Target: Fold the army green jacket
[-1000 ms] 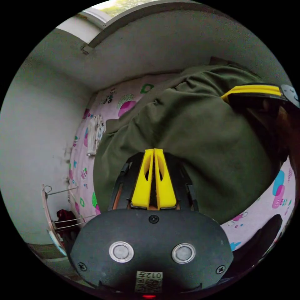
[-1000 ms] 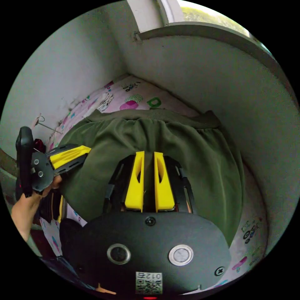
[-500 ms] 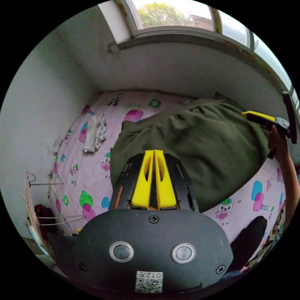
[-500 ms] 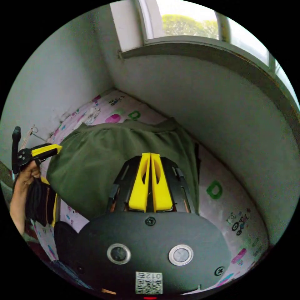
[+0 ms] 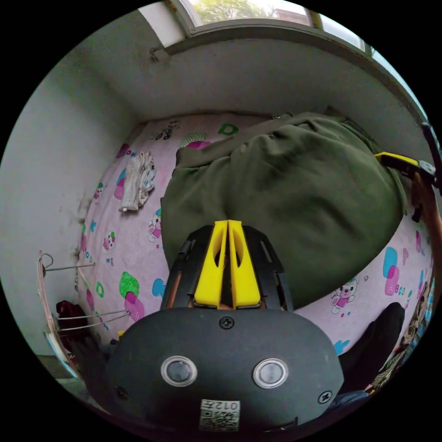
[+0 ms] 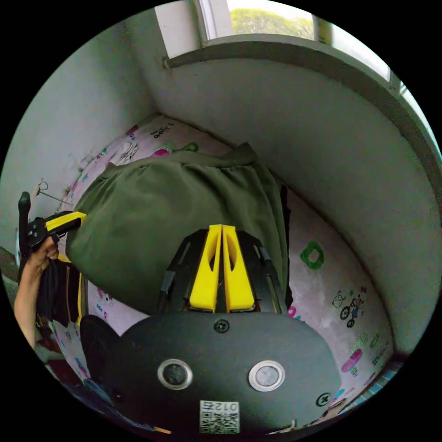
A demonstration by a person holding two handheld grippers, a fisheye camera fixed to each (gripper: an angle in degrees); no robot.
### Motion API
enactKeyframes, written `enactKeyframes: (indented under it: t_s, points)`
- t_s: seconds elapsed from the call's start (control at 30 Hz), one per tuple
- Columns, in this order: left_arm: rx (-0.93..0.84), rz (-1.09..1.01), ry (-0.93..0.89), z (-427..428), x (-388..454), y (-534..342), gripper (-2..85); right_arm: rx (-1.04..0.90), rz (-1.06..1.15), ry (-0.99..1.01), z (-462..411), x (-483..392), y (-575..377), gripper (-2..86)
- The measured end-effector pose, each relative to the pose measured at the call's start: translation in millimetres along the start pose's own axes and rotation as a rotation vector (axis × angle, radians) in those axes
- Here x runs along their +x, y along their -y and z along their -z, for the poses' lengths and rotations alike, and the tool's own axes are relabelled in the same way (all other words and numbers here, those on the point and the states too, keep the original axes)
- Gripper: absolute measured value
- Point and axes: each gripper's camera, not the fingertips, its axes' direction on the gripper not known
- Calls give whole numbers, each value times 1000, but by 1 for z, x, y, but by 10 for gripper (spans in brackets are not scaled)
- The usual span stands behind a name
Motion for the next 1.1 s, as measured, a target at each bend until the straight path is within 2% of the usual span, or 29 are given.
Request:
enactKeyframes:
  t_s: [0.17, 0.3, 0.4, 0.6, 0.8, 0.97, 1.1]
  points:
    - [134, 6, -75, 21, 17, -26, 5, 65, 90, 44, 20, -25, -36, -8]
    - [18, 6, -128, -32, 35, -38, 5, 33, 48, 31, -9, -29, -54, -8]
    - [44, 54, -157, -57, 35, -50, 4, 57, 10, 48, -25, -28, -67, -8]
    - [93, 52, -158, -93, 43, -67, 3, 99, 36, -71, -49, -47, -84, -8]
    - [110, 53, -197, -134, 45, -86, 4, -12, -149, -34, -58, -48, -87, -8]
    - [167, 105, -333, -160, 34, -111, 6, 14, -277, 58, -41, -42, -130, -8]
    - [280, 26, -456, -160, 59, -145, 6, 19, -296, 71, -38, -35, -180, -8]
